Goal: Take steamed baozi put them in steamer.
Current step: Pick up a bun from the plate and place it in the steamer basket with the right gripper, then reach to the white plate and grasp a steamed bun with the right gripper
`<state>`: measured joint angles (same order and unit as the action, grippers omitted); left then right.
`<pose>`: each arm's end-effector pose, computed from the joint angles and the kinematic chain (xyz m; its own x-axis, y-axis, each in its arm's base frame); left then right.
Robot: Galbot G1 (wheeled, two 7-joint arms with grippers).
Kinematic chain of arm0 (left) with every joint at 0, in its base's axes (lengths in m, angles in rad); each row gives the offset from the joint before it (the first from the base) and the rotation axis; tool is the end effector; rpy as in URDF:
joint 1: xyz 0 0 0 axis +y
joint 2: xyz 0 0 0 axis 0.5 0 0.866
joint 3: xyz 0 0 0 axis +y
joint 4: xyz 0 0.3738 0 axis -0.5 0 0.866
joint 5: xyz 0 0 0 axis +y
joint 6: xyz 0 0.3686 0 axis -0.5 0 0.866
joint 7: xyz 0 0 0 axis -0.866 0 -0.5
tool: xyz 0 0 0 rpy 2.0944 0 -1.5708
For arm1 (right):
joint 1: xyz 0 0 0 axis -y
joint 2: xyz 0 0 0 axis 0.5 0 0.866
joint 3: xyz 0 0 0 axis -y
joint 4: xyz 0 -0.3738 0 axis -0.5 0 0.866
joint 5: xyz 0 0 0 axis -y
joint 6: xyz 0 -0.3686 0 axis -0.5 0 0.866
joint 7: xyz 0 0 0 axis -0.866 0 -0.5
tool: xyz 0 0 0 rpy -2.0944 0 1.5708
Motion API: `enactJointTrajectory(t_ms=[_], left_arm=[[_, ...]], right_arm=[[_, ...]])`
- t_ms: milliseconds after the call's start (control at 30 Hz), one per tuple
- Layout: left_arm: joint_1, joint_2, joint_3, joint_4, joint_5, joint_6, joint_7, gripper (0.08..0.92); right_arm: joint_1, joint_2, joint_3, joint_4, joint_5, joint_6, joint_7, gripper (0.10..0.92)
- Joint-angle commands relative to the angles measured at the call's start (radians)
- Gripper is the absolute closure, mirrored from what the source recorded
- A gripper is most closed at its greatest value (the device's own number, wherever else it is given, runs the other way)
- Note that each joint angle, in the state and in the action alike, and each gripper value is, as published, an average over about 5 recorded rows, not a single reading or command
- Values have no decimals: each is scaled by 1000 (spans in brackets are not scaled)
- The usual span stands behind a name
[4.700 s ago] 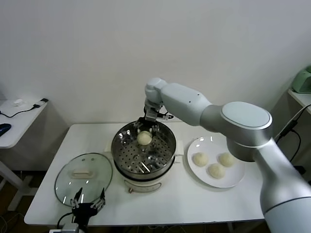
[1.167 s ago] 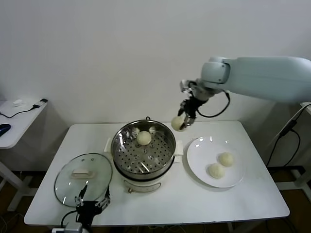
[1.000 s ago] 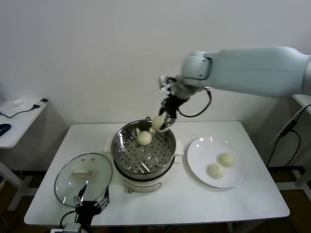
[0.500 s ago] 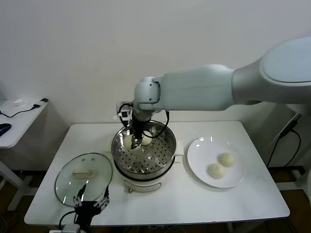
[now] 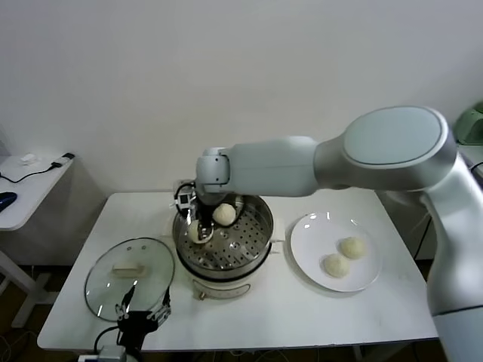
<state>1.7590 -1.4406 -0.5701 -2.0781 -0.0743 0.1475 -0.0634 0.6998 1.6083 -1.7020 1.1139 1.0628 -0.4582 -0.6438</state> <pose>0.1188 0.0401 -0.3549 -0.9395 -0.0498 0.3389 -0.0248 0.9967 0.0778 0.5534 0.2823 -0.1061 -0.1592 -0.2677 0.9503 -0.9484 -0.2258 -0.2225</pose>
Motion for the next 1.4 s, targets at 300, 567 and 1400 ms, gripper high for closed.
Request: enactJointTrajectory(t_ms=[300,567,1400], left_arm=[[-10,0,-1,1,-3,7,2,177],[-14,1,-2,-3,-4,11,4,177],[-20,-12,-8,16,3,18,6,177]], right_arm=[[115,-128,9,70,-59,144,-188,204],[374,-516,-135,317,-131,201,-297,202],[-132,-971,-41,310,-562,137,-165,203]])
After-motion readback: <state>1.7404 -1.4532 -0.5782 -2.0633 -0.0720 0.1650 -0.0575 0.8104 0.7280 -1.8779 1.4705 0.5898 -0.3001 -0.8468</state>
